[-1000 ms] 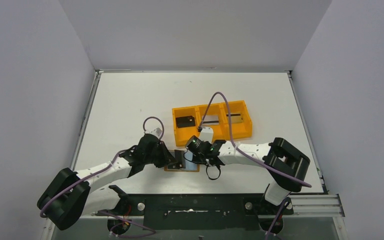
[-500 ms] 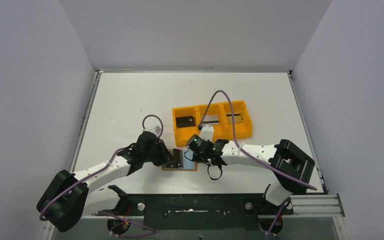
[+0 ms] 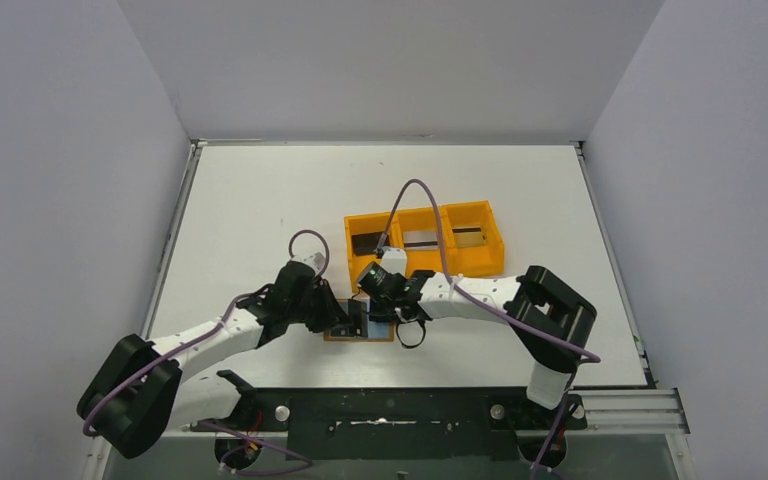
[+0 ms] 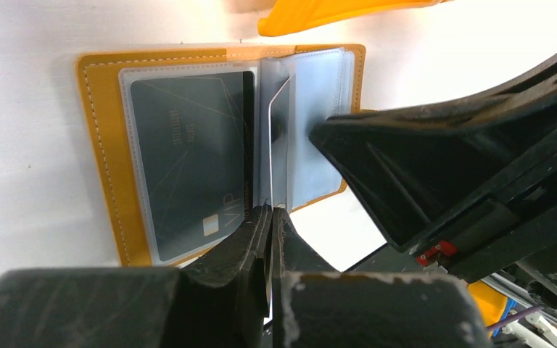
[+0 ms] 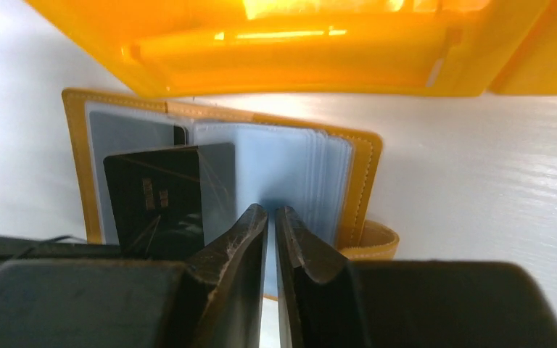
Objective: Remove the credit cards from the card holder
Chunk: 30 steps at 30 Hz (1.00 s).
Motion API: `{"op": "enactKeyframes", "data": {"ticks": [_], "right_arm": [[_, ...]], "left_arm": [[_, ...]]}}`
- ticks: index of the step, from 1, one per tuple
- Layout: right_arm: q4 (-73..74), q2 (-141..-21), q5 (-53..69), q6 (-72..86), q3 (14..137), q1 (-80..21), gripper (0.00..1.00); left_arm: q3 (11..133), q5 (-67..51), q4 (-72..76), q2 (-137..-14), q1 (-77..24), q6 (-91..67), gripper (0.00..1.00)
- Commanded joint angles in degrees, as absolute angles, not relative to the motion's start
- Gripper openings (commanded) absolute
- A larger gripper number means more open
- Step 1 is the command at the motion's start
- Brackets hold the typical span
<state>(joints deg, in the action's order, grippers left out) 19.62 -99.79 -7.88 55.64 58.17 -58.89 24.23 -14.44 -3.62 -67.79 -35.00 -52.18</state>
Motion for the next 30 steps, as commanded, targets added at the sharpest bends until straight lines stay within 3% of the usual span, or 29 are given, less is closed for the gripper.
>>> {"op": "enactKeyframes", "data": {"ticks": [1,13,16,30], "right_arm": [[30.4,-101.9,-14.9,58.1,61.4,-58.8,0.12],[29.7,-100.1,-16.3,56.7,61.7,-59.4,0.12],[27.7,-98.4,-15.7,55.5,63.1,-60.0,0.16],[18.0,-103.2,-5.1,49.4,70.9,-61.4,0.16]], "left_arm": [[27.9,-12.7,-8.5,-66.1,-34.3,-48.7,0.00],[30.0,-10.0,-15.4,-61.4,-31.6,-47.0,0.00],[29.8,-9.3,-15.8,-59.9,-31.3,-47.1,0.00],[27.3,-10.5,-14.8,-58.2,-30.7,-48.2,0.00]]}}
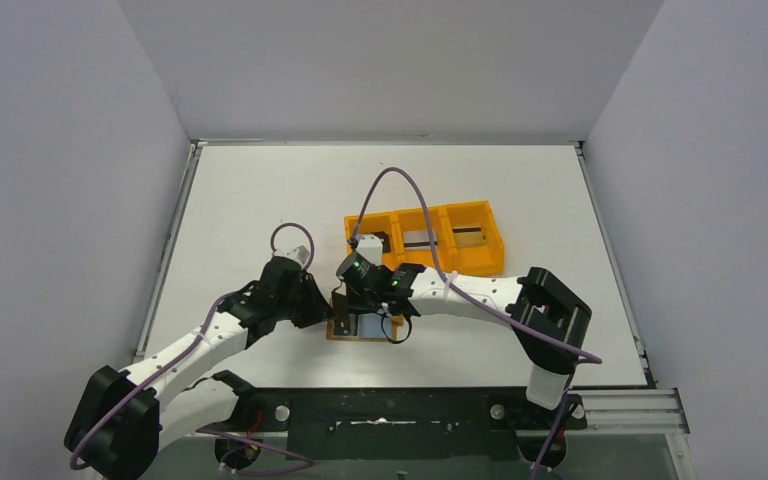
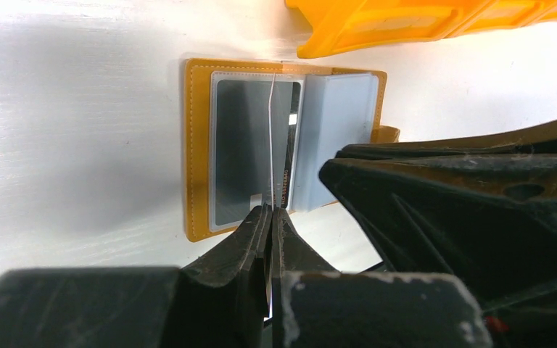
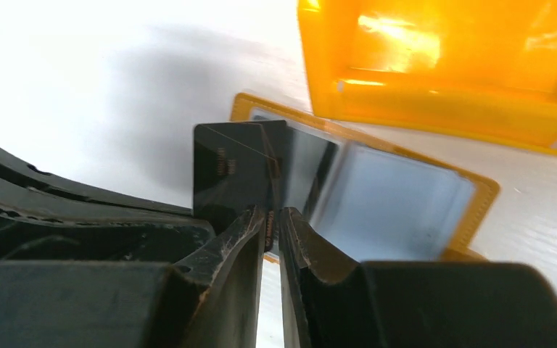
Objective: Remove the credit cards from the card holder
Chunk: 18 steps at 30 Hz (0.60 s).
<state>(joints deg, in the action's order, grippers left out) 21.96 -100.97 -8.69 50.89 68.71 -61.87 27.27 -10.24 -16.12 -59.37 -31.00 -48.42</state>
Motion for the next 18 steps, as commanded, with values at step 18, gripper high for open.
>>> {"op": "enactKeyframes", "data": {"ticks": [18], "right_arm": [[27.6,-102.1,-13.1,53.0,69.6,-61.5,0.16]], "left_arm": [[27.0,-11.4,-14.4,-57.4,-30.4,-48.6,0.00]]}}
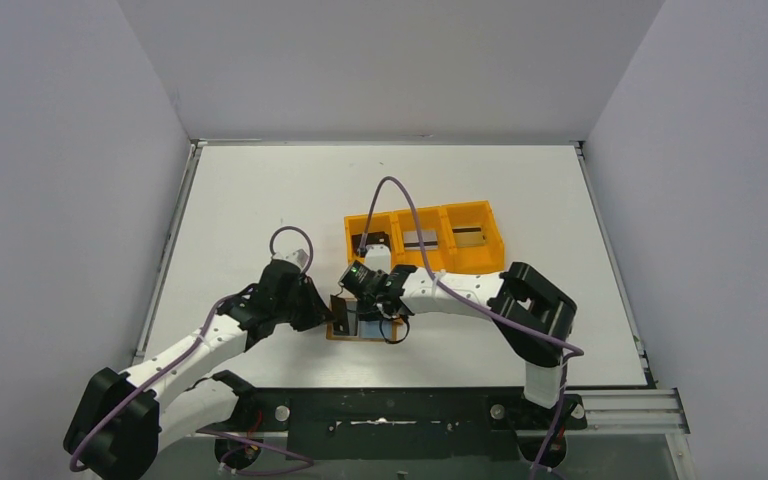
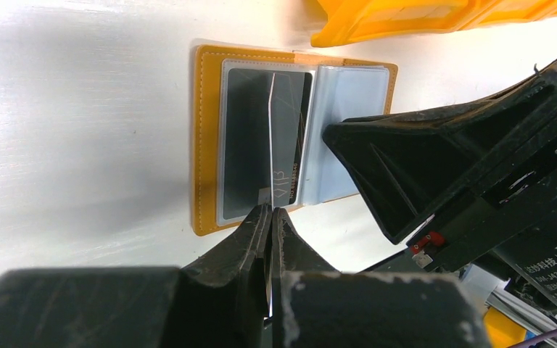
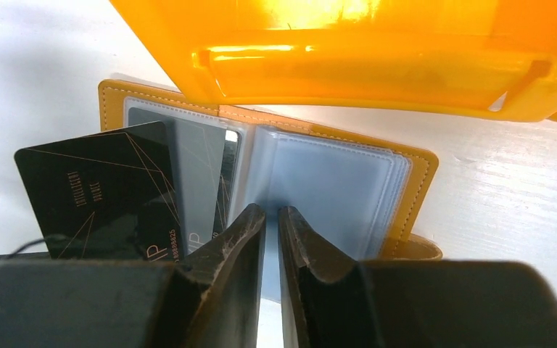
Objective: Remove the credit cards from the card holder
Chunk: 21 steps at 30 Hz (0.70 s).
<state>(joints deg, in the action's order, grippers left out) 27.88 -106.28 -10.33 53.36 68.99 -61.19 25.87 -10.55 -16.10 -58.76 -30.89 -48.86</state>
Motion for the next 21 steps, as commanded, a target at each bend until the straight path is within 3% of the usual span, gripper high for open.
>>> {"op": "enactKeyframes", "data": {"ticks": [1,12,21], "right_arm": [[27.2,-101.7,-13.3,52.7,69.5,-61.5,0.16],[17.3,-89.2,-15.5,54.2,58.3,-61.1,0.29],[3.3,-76.0,-16.9,54.4,46.0,-59.6,0.50]], "left_arm": [[27.0,-11.7,-14.3,-57.2,-30.4,-48.5,0.00],[26.1,-12.5,-10.0,-53.6,-30.3,-49.4,0.00],[26.8,-10.4,-9.7,-47.3,-30.2,-49.5,0.00]]}}
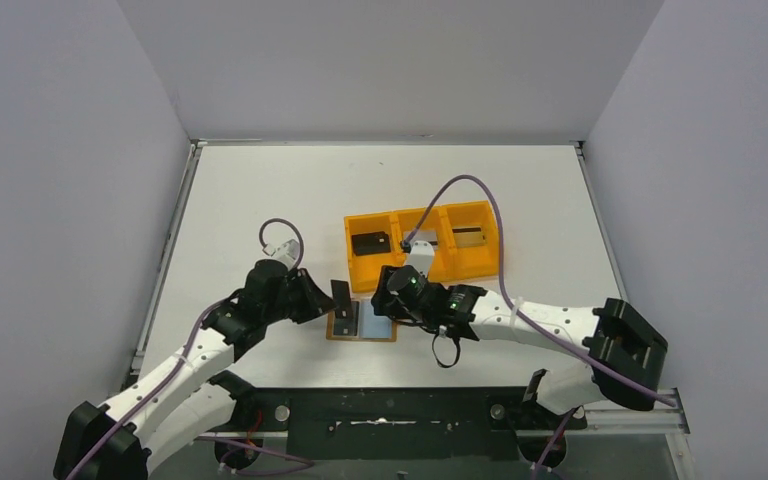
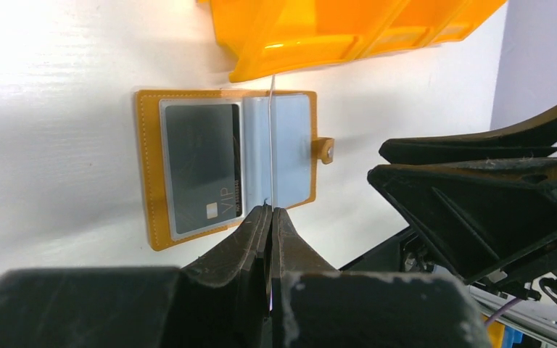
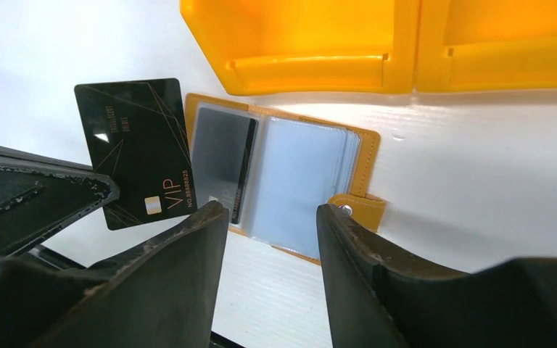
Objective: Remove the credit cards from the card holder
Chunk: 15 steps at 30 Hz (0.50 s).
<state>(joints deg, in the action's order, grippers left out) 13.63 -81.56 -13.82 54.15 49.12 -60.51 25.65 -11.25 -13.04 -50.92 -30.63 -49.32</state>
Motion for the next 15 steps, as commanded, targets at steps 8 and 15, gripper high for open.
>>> {"op": "enactKeyframes", "data": {"ticks": [8,15], "right_arm": [[-6.1,-70.8,-16.2,52.2,40.2,-59.3,0.55],[-9.3,-70.0,-8.7,52.7,39.2,-57.6,0.62]], "left_arm": [[25.9,-10.9,-7.0,-40.3,-30.2,-48.2,0.00],[23.9,-12.4,-4.7,-35.7,-30.2,-48.9,0.00]]}}
